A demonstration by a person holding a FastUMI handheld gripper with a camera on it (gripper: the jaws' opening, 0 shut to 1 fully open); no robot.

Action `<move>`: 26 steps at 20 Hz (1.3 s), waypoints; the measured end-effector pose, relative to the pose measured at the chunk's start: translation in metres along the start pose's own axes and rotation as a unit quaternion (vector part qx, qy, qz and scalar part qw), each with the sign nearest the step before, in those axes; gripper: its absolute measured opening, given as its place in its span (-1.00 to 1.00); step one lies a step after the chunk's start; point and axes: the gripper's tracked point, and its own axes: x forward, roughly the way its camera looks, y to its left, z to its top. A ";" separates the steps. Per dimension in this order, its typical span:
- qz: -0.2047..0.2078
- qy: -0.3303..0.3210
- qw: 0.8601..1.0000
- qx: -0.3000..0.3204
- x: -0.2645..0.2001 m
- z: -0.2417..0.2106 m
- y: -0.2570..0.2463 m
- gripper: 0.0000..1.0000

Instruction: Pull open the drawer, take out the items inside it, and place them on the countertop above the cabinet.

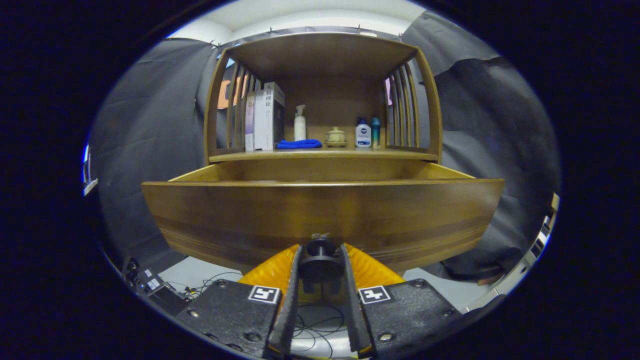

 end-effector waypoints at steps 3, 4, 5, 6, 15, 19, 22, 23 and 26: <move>-0.020 -0.048 0.999 -0.010 -0.018 0.032 -0.022 0.56; -0.022 -0.055 0.998 -0.009 -0.022 0.035 -0.024 0.78; -0.022 -0.059 0.998 -0.009 -0.029 0.042 -0.026 1.00; -0.019 -0.064 0.998 -0.009 -0.034 0.049 -0.028 1.00; -0.016 -0.108 0.994 0.013 -0.014 0.171 -0.061 1.00; -0.005 -0.088 0.996 0.007 0.018 0.217 -0.056 1.00; 0.024 -0.026 0.999 0.006 0.048 0.223 -0.043 1.00; 0.033 0.009 0.999 0.012 0.059 0.219 -0.038 1.00; 0.040 0.115 0.992 0.026 0.089 0.196 -0.031 1.00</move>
